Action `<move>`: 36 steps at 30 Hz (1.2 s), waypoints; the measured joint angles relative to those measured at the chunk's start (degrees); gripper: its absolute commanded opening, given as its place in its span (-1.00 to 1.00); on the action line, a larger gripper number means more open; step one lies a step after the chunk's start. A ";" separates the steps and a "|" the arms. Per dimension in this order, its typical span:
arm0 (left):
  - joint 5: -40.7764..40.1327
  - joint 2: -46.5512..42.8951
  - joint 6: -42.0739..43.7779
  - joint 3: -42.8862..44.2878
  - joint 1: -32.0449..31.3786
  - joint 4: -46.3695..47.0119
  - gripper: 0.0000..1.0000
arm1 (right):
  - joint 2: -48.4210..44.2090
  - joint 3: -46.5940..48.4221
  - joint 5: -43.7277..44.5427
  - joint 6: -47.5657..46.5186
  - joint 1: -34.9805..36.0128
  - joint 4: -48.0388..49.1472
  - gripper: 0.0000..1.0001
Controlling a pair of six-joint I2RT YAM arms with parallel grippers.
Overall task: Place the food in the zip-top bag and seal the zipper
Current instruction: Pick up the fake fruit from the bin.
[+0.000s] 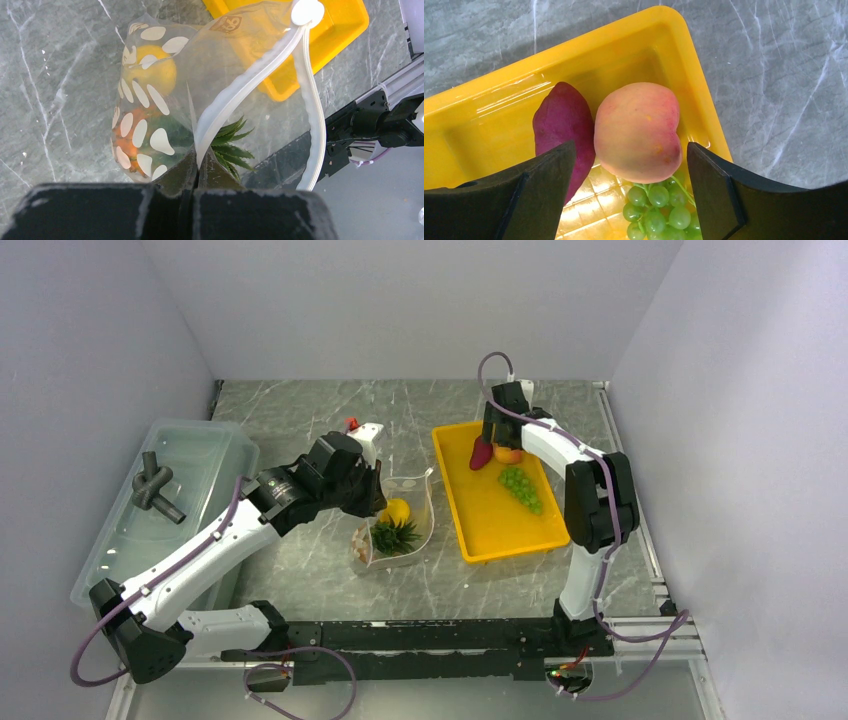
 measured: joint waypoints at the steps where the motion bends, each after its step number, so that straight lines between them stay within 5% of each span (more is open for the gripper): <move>1: 0.00 0.00 0.00 0.00 0.00 -0.02 -1.00 | 0.22 0.15 0.02 0.00 0.00 0.02 0.66; 14: 0.00 -0.04 -0.04 0.00 0.00 -0.11 -1.00 | 3.13 0.24 -1.25 0.04 -0.17 0.24 0.31; 22: -0.02 -0.74 -0.13 0.00 0.00 -0.44 -1.00 | 3.13 0.24 -1.57 0.17 -0.35 0.44 -0.12; 36: -0.02 -1.66 -0.17 0.00 0.00 -1.07 -1.00 | -3.48 0.09 -2.99 0.17 -0.55 0.26 -0.30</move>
